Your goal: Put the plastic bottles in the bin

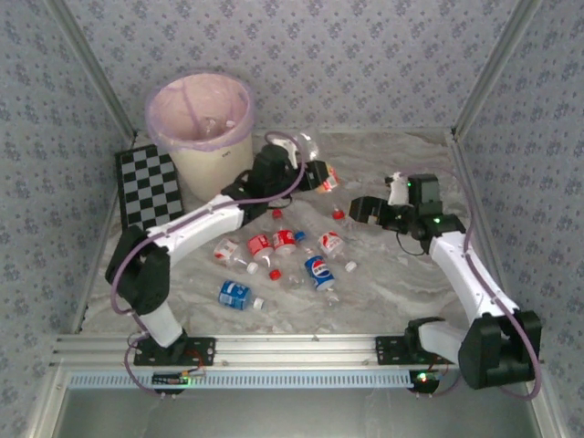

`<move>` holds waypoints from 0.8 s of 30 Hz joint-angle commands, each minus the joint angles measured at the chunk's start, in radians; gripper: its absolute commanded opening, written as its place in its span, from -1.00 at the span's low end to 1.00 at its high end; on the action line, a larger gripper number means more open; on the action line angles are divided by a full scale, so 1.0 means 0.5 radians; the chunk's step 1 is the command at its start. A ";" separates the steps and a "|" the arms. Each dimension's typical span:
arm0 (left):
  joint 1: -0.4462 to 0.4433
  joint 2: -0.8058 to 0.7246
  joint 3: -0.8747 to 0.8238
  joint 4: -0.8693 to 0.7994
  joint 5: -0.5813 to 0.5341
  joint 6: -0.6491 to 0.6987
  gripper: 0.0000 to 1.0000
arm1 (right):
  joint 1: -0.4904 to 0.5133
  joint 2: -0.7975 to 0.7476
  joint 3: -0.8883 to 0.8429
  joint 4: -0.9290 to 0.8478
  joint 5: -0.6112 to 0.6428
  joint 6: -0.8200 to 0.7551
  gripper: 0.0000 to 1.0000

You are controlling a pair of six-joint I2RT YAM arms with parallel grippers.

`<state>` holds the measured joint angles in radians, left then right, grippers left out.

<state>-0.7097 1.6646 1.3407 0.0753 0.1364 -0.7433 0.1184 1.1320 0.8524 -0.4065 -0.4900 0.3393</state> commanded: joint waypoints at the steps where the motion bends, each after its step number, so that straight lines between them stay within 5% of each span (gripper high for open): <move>1: 0.190 -0.237 0.228 -0.400 -0.153 0.382 -0.59 | -0.041 -0.014 -0.074 -0.213 0.218 -0.168 1.00; 8: 0.638 -0.409 0.646 -0.940 -0.214 0.719 -0.98 | -0.053 0.039 -0.125 -0.129 0.204 -0.129 1.00; 16: 1.054 -0.674 0.646 -0.866 -0.207 0.744 -1.00 | -0.008 0.092 -0.079 -0.166 0.224 -0.137 0.99; 24: 1.232 -0.247 1.173 -1.307 -0.052 0.906 -1.00 | -0.004 0.045 -0.083 -0.230 0.266 -0.172 0.99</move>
<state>-0.1013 1.4612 1.8507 -0.4545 0.0635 -0.3466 0.1120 1.1740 0.7925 -0.4915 -0.3790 0.2745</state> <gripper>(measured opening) 0.419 0.995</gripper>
